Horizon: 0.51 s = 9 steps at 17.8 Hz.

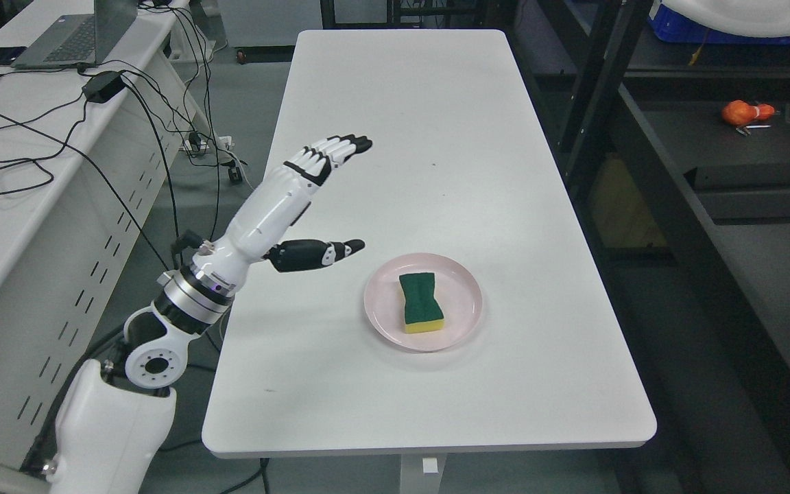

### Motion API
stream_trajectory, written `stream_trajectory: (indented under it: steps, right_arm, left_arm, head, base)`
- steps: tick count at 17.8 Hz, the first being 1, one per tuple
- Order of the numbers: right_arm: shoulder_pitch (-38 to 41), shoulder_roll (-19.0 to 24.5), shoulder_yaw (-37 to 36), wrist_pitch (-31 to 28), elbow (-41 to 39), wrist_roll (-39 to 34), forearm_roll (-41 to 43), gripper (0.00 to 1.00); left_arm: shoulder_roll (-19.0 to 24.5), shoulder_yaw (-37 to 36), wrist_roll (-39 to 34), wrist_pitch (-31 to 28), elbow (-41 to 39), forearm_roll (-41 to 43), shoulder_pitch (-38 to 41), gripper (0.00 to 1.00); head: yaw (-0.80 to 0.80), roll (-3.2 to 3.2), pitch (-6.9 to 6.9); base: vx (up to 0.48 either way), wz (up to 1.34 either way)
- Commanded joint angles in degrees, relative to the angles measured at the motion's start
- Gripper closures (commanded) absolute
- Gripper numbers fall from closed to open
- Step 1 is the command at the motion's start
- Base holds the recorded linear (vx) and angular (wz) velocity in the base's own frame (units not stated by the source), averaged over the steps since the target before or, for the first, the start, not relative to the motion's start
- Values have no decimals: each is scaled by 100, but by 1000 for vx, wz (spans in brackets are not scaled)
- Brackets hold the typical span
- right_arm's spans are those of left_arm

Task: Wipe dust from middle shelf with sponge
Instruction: 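Raise the left hand and reach over the pink plate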

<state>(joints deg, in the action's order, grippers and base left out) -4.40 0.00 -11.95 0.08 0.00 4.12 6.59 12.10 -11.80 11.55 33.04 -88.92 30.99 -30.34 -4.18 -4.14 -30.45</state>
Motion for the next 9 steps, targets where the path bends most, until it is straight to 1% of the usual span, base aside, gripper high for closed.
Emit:
stream_trajectory:
  steps: [1, 3, 5, 7, 9]
  right_arm:
    - [0, -100, 0, -412, -100, 1, 0, 0]
    - [0, -100, 0, -412, -100, 1, 0, 0]
    - [0, -100, 0, -413, -100, 1, 0, 0]
    - [0, -100, 0, -421, -100, 1, 0, 0]
    - [0, -100, 0, -412, -100, 1, 0, 0]
  left_arm:
    - [-576, -2430, 6, 1, 435, 1636, -622, 1]
    - [-770, -2782, 6, 10, 594, 2058, -658, 1]
    - [-867, -2968, 23, 19, 717, 2558, -640, 1]
    - [-876, -2855, 76, 19, 762, 3034, -623, 1]
    - [-823, -2444, 111, 10, 700, 3123, -623, 2]
  head:
    - [0, 0, 0]
    - [0, 0, 0]
    - [0, 0, 0]
    - [0, 0, 0]
    - [0, 0, 0]
  base:
    - [0, 0]
    - [0, 0]
    - [0, 0]
    - [0, 0]
    - [0, 0]
